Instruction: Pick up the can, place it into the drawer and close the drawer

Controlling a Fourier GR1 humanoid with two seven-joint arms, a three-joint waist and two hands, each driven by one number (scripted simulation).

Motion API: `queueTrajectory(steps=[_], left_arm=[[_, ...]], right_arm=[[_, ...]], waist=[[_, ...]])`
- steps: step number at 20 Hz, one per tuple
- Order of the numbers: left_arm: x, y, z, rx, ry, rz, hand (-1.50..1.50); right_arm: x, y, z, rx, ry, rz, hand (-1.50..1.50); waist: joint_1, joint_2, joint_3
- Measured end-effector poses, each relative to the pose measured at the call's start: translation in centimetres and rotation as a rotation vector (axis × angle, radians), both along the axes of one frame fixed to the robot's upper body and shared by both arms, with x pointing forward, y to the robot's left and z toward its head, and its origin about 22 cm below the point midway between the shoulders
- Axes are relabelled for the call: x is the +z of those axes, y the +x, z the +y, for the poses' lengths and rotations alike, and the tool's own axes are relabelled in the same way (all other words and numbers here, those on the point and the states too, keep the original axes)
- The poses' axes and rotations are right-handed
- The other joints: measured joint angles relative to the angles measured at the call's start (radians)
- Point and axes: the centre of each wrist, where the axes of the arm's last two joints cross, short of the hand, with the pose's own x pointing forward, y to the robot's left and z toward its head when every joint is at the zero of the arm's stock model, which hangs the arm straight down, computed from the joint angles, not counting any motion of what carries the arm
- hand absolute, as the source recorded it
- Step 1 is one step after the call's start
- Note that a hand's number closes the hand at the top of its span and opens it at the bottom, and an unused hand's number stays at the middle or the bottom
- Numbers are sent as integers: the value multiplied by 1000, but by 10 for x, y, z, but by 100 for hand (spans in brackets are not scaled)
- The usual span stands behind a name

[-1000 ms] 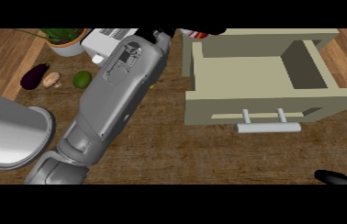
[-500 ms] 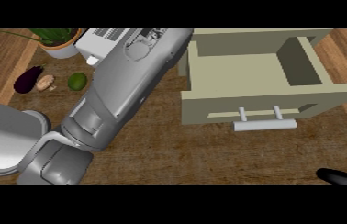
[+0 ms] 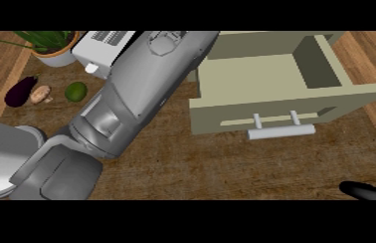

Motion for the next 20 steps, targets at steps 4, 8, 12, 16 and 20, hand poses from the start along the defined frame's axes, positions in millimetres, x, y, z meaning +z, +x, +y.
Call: queueTrajectory(steps=[4,8,12,16,20], left_arm=[[0,1,-2,46,4,-5,-150],[-2,3,-2,97,10,-21,-150],[1,3,-4,125,7,-37,-150],[1,4,-3,142,-24,-33,-150],[-1,6,-1,145,-54,-24,-150]], right_arm=[[1,5,-1,5,-14,1,-150],[4,12,1,13,-19,-6,-150],[9,12,4,18,-80,-27,-150],[15,17,9,35,-162,-59,-150],[21,25,12,42,-289,-90,-150]], waist=[[-4,2,0],[-8,5,1],[-13,7,1],[-18,11,1],[-14,14,0]])
